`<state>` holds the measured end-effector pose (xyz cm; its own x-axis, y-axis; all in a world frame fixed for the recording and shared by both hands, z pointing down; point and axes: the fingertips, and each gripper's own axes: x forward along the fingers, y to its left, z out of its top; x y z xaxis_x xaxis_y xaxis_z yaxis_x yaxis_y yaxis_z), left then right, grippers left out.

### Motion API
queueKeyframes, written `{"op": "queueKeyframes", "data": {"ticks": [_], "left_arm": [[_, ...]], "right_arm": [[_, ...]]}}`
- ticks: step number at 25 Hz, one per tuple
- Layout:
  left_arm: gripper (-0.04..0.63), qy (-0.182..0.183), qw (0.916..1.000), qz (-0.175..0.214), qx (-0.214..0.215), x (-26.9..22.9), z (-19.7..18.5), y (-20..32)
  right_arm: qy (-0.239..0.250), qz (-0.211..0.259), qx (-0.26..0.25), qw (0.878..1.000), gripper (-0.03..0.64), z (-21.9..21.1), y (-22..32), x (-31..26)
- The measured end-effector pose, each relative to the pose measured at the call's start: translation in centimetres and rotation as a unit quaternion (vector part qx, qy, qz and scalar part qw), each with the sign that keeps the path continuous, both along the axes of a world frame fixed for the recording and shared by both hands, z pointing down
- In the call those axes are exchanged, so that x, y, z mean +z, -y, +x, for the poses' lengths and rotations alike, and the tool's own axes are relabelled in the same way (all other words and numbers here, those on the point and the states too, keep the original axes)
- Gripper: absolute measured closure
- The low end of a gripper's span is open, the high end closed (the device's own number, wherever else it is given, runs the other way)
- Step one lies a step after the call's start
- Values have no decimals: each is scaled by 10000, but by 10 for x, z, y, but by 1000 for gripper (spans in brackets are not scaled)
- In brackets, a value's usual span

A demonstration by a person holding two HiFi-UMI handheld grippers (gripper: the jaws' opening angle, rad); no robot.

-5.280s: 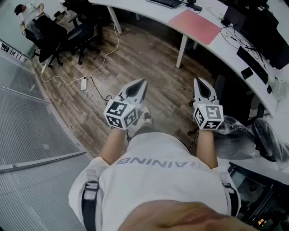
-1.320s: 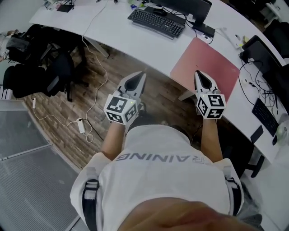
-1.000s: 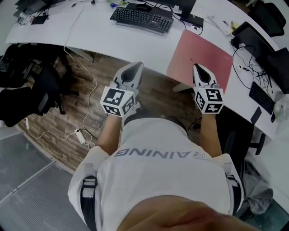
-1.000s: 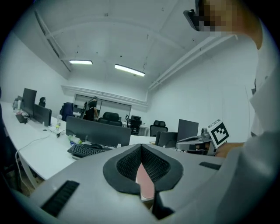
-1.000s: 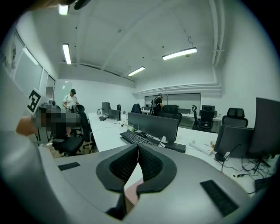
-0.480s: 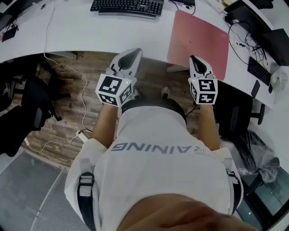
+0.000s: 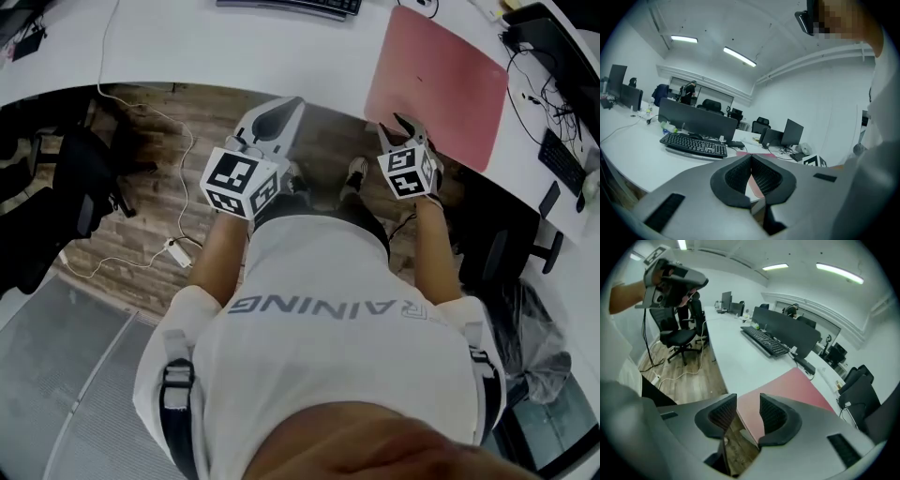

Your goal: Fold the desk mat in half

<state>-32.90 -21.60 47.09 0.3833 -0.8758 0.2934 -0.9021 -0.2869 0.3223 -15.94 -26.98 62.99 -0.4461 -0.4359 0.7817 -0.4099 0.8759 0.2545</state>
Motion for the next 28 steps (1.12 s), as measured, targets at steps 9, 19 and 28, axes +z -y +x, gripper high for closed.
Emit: {"op": "queueKeyframes", "data": {"ticks": [9, 19, 28], "left_arm": [[568, 62, 9965, -623, -546, 34, 2, -13], [568, -53, 9924, -819, -917, 47, 1, -17], [568, -56, 9911, -780, -1082, 41, -10, -25]], "right_arm": [[-862, -2, -1336, 9873, 448, -12, 0, 95], [-908, -16, -1773, 9800, 421, -13, 7, 115], [-649, -383, -1861, 9796, 411, -14, 14, 93]]}}
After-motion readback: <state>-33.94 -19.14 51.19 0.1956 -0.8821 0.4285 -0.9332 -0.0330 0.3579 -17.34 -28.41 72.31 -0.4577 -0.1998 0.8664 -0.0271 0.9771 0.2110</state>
